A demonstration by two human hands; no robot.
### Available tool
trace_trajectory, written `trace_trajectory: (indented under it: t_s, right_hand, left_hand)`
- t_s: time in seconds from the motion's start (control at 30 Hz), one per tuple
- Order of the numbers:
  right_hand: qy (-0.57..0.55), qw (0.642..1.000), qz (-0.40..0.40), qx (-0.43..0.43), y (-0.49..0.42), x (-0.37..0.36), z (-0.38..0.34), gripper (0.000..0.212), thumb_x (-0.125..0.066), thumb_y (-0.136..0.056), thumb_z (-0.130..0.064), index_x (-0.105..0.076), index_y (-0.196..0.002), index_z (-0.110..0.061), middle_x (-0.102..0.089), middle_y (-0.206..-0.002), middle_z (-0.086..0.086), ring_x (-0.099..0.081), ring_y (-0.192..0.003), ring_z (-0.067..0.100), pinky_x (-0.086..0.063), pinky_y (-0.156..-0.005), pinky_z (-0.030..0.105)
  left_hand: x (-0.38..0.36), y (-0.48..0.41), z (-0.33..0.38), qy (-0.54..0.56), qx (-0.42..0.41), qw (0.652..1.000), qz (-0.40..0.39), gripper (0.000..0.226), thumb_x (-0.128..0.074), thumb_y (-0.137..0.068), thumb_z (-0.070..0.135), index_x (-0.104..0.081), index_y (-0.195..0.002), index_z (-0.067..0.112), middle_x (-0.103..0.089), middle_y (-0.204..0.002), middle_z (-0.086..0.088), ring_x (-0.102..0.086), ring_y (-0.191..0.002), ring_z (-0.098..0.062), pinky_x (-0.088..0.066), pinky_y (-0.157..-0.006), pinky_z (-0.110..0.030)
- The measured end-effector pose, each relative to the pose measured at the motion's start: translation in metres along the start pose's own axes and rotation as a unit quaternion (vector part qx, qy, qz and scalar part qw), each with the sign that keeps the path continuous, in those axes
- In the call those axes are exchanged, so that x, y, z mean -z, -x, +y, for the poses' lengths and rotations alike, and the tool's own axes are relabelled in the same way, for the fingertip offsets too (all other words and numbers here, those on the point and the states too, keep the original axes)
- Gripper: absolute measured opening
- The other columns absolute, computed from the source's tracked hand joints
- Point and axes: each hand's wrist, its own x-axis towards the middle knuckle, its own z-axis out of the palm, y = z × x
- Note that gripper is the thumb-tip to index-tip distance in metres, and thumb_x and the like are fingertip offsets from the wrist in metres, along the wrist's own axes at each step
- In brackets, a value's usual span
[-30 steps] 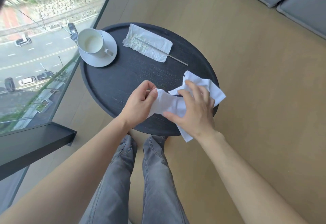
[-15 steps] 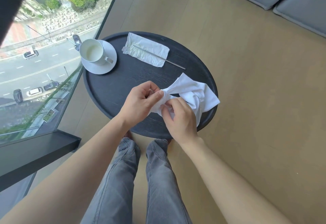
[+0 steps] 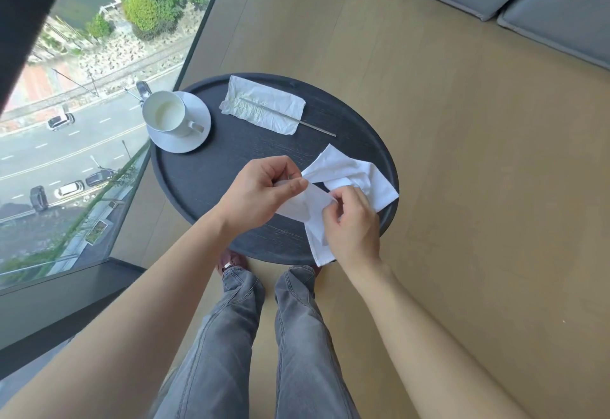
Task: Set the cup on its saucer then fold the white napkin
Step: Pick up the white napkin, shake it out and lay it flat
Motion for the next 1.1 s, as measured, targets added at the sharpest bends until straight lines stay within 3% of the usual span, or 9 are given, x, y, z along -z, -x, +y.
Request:
trace_trajectory:
  t_s: [0.13, 0.27, 0.4, 0.47, 0.6, 0.73, 0.9, 1.0, 1.1]
  right_hand:
    - [0.077, 0.997, -0.014, -0.017, 0.004, 0.037, 0.012, 0.011, -0.058, -0.081, 0.003, -0.065, -0.085, -0.005, -0.064, -0.075, 0.005, -0.053, -0.062, 0.031, -0.045, -0.053, 0.035]
    - [0.103, 0.994, 0.016, -0.026, 0.002, 0.087, 0.008, 0.013, -0.053, -0.079, -0.002, -0.054, -0.072, -0.012, -0.052, -0.063, 0.000, -0.046, -0.057, 0.034, -0.040, -0.047, 0.036]
    - [0.124, 0.990, 0.059, -0.040, -0.002, 0.145, 0.004, 0.016, -0.043, -0.078, -0.012, -0.055, -0.067, -0.012, -0.053, -0.064, 0.001, -0.047, -0.057, 0.033, -0.039, -0.047, 0.035]
    - [0.106, 0.992, 0.062, -0.035, -0.004, 0.176, 0.007, 0.020, -0.044, -0.080, -0.009, -0.060, -0.069, -0.013, -0.058, -0.067, -0.001, -0.052, -0.061, 0.031, -0.041, -0.051, 0.035]
    - [0.081, 0.996, -0.011, 0.032, -0.007, 0.228, 0.007, 0.030, -0.052, -0.091, 0.001, -0.068, -0.090, -0.025, -0.062, -0.081, -0.008, -0.057, -0.072, 0.023, -0.045, -0.060, 0.034]
    - [0.088, 0.995, -0.018, 0.051, -0.017, 0.259, 0.006, 0.018, -0.064, -0.095, -0.004, -0.070, -0.089, -0.020, -0.064, -0.079, -0.006, -0.058, -0.073, 0.027, -0.048, -0.067, 0.038]
    - [-0.026, 0.997, -0.052, -0.054, -0.037, 0.294, 0.010, 0.020, -0.072, -0.093, -0.019, -0.066, -0.075, -0.026, -0.063, -0.071, -0.005, -0.052, -0.066, 0.005, -0.039, -0.061, 0.016]
    - [-0.098, 0.990, -0.062, -0.078, -0.053, 0.306, 0.009, 0.020, -0.068, -0.096, -0.018, -0.069, -0.080, -0.028, -0.062, -0.071, -0.009, -0.052, -0.070, 0.008, -0.042, -0.067, 0.023]
    - [-0.227, 0.967, -0.065, -0.091, -0.068, 0.313, 0.001, 0.019, -0.061, -0.101, -0.014, -0.072, -0.088, -0.022, -0.068, -0.084, -0.004, -0.059, -0.083, 0.014, -0.049, -0.084, 0.030]
  left_hand:
    - [0.006, 0.008, 0.021, -0.042, -0.020, 0.999, -0.010, 0.021, -0.071, -0.096, 0.025, -0.063, -0.081, 0.013, -0.037, -0.054, 0.013, -0.031, -0.051, -0.009, -0.032, -0.050, -0.019]
    - [0.006, 0.025, 0.054, -0.081, -0.044, 0.995, -0.042, 0.020, -0.069, -0.099, 0.022, -0.061, -0.081, 0.020, -0.039, -0.053, 0.014, -0.032, -0.053, -0.007, -0.032, -0.053, -0.015]
    - [0.018, 0.042, 0.096, -0.096, -0.063, 0.993, -0.028, 0.019, -0.069, -0.099, 0.027, -0.062, -0.081, 0.026, -0.046, -0.057, 0.017, -0.037, -0.054, -0.006, -0.033, -0.054, -0.014]
    - [0.029, 0.051, 0.114, -0.092, -0.079, 0.993, -0.014, 0.019, -0.068, -0.098, 0.031, -0.061, -0.081, 0.029, -0.046, -0.059, 0.016, -0.037, -0.055, -0.006, -0.033, -0.054, -0.016]
    - [0.046, 0.067, 0.143, -0.111, -0.095, 0.989, -0.020, 0.025, -0.064, -0.097, 0.040, -0.060, -0.081, 0.021, -0.045, -0.061, 0.014, -0.036, -0.056, -0.006, -0.031, -0.053, -0.017]
    - [0.059, 0.080, 0.154, -0.195, -0.052, 0.977, -0.070, 0.022, -0.061, -0.103, 0.028, -0.055, -0.084, 0.020, -0.050, -0.065, 0.017, -0.040, -0.060, -0.007, -0.034, -0.056, -0.021]
    - [0.082, 0.097, 0.151, -0.294, 0.009, 0.950, -0.103, 0.029, -0.057, -0.105, 0.030, -0.046, -0.080, 0.022, -0.051, -0.073, 0.006, -0.044, -0.068, -0.015, -0.042, -0.067, -0.040]
    - [0.098, 0.102, 0.149, -0.275, 0.025, 0.960, -0.045, 0.029, -0.061, -0.103, 0.033, -0.050, -0.077, 0.026, -0.052, -0.070, 0.006, -0.046, -0.066, -0.016, -0.039, -0.064, -0.036]
    - [0.110, 0.104, 0.147, -0.237, 0.010, 0.971, 0.043, 0.021, -0.068, -0.098, 0.038, -0.062, -0.081, 0.026, -0.056, -0.069, -0.001, -0.047, -0.062, -0.013, -0.037, -0.060, -0.033]
